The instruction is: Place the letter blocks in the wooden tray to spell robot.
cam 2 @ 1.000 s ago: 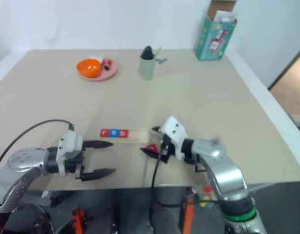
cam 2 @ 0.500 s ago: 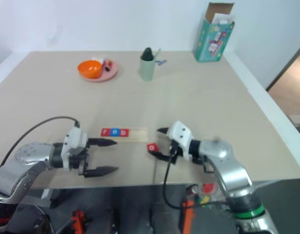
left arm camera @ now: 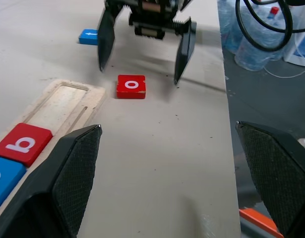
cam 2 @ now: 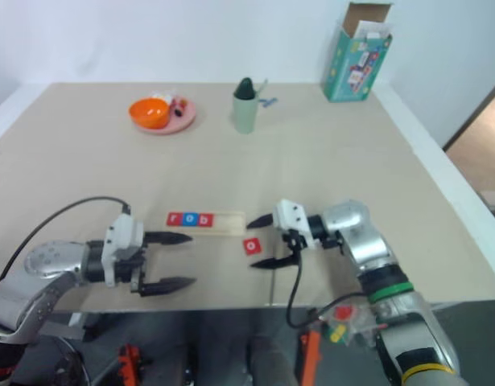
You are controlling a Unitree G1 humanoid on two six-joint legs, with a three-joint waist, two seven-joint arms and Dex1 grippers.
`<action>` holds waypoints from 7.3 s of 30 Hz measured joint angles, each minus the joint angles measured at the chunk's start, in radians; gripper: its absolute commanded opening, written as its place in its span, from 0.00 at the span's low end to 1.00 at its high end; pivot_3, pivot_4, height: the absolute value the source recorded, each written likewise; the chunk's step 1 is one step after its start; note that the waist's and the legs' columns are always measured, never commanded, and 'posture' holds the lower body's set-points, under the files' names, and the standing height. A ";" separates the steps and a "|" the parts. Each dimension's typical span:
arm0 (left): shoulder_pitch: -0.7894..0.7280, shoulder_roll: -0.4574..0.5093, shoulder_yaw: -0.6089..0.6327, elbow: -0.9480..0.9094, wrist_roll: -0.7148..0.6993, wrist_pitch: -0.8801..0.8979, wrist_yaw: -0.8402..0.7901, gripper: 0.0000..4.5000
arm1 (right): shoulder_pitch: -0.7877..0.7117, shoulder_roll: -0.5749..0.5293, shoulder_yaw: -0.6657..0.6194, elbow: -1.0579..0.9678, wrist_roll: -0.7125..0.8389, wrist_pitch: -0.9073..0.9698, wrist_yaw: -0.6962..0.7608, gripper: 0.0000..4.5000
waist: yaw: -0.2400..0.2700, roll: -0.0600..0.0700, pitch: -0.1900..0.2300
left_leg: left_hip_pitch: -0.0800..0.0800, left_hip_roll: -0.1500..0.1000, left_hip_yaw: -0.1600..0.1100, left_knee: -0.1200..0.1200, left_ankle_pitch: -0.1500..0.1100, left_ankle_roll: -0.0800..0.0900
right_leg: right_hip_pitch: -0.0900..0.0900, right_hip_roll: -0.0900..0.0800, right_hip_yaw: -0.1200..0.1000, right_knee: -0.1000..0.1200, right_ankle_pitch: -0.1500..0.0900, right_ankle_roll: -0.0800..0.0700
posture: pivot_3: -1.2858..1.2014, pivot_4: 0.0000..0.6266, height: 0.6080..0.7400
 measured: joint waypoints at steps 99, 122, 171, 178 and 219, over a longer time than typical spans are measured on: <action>0.034 -0.040 0.058 0.065 0.076 -0.085 0.090 1.00 | -0.269 0.247 -0.166 -0.025 -0.084 0.470 -0.472 0.99 | 0.003 0.000 0.000 | -0.002 0.002 -0.001 -0.001 0.001 -0.001 | -0.003 0.001 -0.001 0.001 0.001 0.000 | 0.52 0.24 1.00; -0.063 -0.039 -0.001 0.035 0.078 -0.067 0.067 1.00 | 0.276 0.417 -0.320 -0.585 -0.269 0.859 -1.287 0.99 | -0.007 0.000 -0.001 | -0.001 0.000 0.002 -0.001 0.002 -0.001 | -0.003 0.000 0.002 0.001 0.002 0.000 | 0.52 0.24 1.00; -0.024 -0.036 -0.015 0.043 0.109 -0.078 0.049 1.00 | 0.411 0.395 -0.178 -0.922 -0.039 1.134 -1.264 0.90 | -0.002 -0.001 -0.001 | -0.002 0.000 0.001 -0.001 0.002 -0.001 | -0.003 -0.001 0.002 0.001 -0.001 -0.004 | 0.52 0.24 1.00; -0.026 -0.036 -0.016 0.048 0.118 -0.094 0.048 1.00 | 0.313 0.149 -0.288 -0.858 0.041 1.067 -1.068 0.99 | -0.001 0.000 -0.001 | -0.002 -0.001 0.002 -0.001 0.002 -0.001 | -0.002 -0.002 0.002 -0.001 -0.001 -0.003 | 0.52 0.24 1.00; 0.033 -0.033 0.011 -0.020 0.107 -0.068 0.101 1.00 | -0.248 0.064 -0.037 0.584 -0.138 -0.301 0.028 0.27 | -0.002 0.000 0.000 | 0.016 -0.001 0.003 0.000 0.002 0.001 | 0.015 -0.001 0.003 -0.001 0.000 -0.005 | 0.52 0.24 1.00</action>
